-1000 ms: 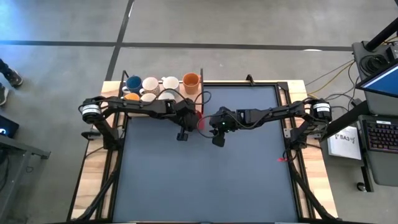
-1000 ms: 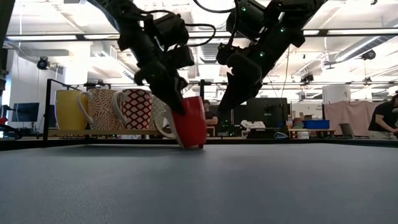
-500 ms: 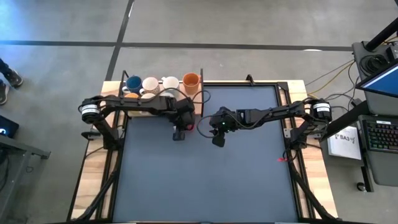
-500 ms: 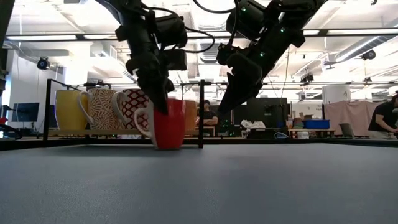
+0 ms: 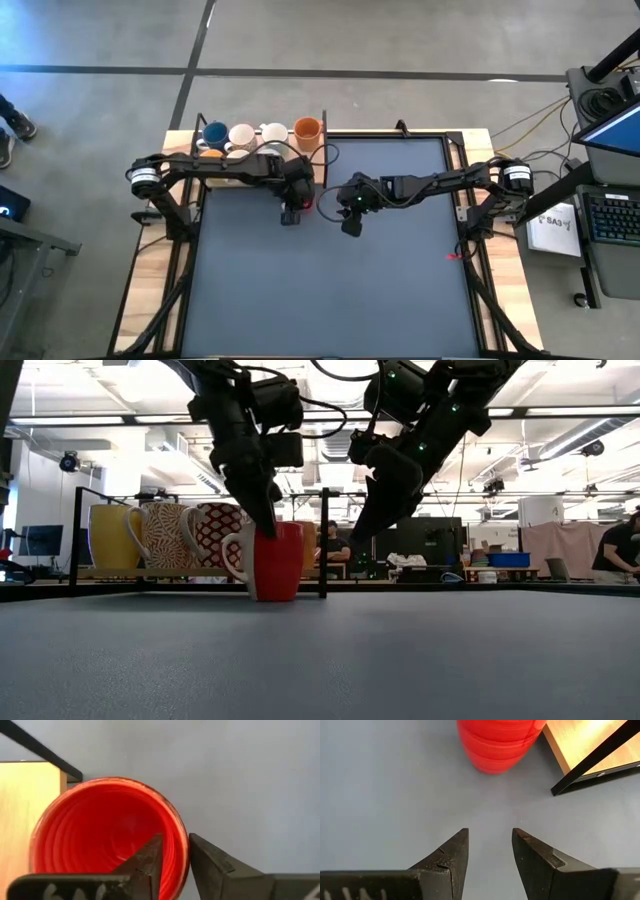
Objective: Place coffee mugs
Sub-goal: Put the orange mug on the shelf
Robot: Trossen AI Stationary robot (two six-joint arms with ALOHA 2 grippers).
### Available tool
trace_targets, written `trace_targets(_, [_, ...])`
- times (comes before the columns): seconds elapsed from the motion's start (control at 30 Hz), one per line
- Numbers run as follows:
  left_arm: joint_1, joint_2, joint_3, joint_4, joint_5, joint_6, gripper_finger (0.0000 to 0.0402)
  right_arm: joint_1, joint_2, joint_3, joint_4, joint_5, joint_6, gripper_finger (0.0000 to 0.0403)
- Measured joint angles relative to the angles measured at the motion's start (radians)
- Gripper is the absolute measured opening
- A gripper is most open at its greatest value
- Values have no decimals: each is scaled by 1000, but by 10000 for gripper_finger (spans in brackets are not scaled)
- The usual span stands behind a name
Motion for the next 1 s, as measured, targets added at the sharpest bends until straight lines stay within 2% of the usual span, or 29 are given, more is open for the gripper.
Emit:
trace_targets(0.23, [0, -1, 45, -134, -1, 2, 88, 0, 0, 0, -3, 0, -2, 141])
trace_targets(0.5, [0, 22, 23, -81, -2, 26, 87, 0, 0, 0, -2, 0, -8, 141])
trace_targets(0.6, [0, 34, 23, -79, -3, 31, 70, 0, 0, 0, -4, 0, -4, 141])
trace_targets(0.73, [0, 33, 35, -82, -6, 30, 15, 0, 0, 0, -4, 0, -2, 141])
trace_targets(1.0, [0, 26, 159, -178, -4, 53, 7, 0, 0, 0, -4, 0, -8, 141])
